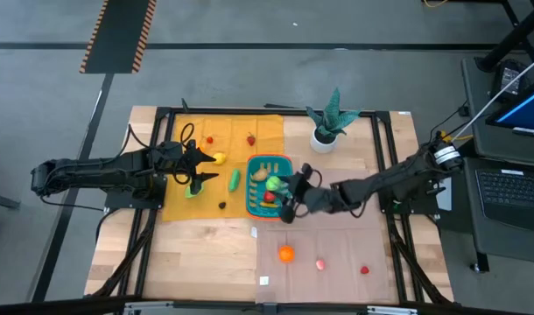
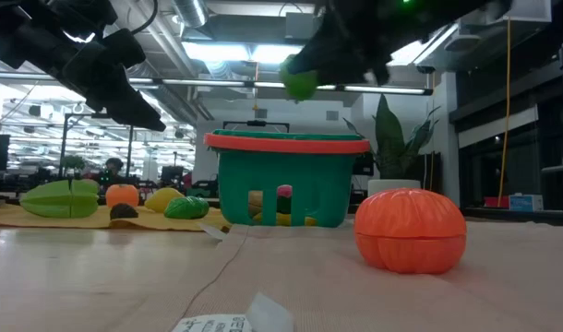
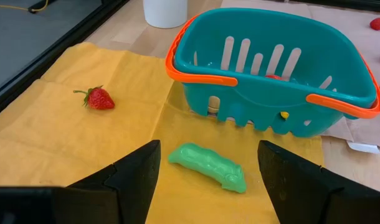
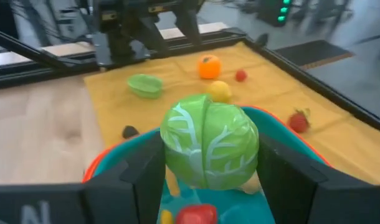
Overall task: Pick and placing Produce into tupperware
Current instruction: Put the cabbage into the basket, then put the tangerine into the basket
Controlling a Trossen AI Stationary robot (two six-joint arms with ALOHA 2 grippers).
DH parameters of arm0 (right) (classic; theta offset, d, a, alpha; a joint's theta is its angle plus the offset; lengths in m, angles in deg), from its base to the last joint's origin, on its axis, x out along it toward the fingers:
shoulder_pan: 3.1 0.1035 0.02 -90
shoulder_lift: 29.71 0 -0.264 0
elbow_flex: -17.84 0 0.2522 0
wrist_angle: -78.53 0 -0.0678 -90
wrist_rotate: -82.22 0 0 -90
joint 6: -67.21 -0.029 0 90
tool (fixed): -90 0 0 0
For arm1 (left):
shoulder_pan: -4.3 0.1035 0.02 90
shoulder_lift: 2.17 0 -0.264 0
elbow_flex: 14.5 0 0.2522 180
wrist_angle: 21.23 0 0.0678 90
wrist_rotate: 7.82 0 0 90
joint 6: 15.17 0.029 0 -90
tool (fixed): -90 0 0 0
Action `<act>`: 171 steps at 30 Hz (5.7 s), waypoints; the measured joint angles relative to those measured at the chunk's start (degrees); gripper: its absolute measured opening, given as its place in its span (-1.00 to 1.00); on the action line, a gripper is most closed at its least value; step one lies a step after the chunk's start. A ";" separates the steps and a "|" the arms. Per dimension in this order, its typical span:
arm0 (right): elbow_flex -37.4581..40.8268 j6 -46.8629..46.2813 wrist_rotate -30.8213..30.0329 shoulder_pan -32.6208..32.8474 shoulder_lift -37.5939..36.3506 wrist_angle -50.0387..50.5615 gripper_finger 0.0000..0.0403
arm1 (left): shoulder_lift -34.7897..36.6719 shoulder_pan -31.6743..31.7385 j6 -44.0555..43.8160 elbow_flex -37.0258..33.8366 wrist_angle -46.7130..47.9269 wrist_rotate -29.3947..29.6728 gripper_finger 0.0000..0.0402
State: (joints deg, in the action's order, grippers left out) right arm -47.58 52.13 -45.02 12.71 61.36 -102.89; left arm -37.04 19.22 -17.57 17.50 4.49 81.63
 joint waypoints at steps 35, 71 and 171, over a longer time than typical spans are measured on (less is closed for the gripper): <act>-2.48 2.32 30.80 -13.59 0.06 10.77 0.08 | 0.01 0.01 0.07 0.00 0.04 0.00 0.30; -15.17 11.54 31.17 -15.57 12.43 26.08 0.08 | 0.02 0.02 1.09 0.00 0.44 0.00 0.30; -39.19 -1.17 27.73 12.89 26.25 59.43 0.61 | 0.01 0.00 -3.23 0.00 2.09 0.04 0.30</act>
State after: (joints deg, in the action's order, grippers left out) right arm -86.77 50.96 -17.29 25.60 87.61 -43.46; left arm -37.02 19.22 -20.80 17.50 6.58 81.67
